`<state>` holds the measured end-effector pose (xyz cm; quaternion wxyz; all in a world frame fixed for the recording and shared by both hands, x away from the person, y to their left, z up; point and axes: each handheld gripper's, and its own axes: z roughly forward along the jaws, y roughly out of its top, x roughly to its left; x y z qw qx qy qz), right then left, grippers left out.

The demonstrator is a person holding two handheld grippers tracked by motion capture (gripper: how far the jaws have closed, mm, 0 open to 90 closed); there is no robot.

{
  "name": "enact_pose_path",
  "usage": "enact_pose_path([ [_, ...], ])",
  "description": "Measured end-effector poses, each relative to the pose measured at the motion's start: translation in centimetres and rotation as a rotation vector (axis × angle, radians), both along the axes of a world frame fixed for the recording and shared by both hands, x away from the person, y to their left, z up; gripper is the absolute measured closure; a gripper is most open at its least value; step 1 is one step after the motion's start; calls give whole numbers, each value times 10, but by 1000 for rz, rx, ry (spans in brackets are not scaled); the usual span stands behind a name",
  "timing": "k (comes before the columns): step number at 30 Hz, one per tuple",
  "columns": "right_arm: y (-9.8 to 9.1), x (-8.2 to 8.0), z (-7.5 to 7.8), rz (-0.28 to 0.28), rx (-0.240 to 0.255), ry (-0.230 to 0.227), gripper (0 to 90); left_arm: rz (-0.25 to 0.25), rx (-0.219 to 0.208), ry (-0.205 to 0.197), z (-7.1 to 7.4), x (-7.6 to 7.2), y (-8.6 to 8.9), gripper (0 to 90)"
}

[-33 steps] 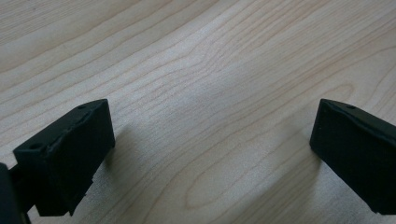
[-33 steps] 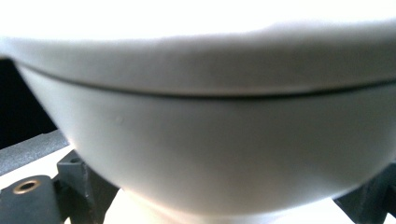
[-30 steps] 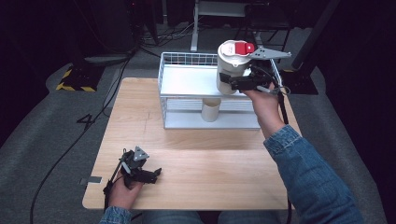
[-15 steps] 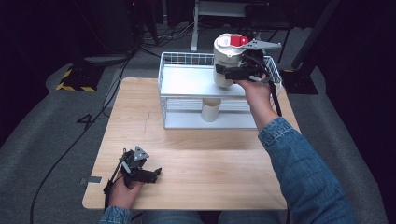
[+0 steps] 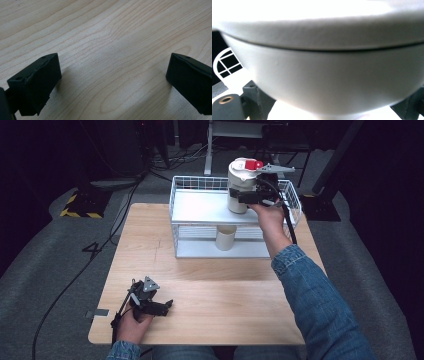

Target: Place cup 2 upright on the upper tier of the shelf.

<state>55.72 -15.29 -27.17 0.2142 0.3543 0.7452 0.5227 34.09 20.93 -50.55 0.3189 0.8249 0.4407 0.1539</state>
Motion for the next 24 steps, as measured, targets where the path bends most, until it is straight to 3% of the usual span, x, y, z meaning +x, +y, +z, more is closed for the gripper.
enact_pose_path([
  [4, 2, 2, -5, -3, -18, 11, 103, -4, 7, -5, 0, 0, 0, 3],
  [24, -1, 3, -8, 5, 10, 0, 95, -3, 2, 1, 0, 0, 0, 3],
])
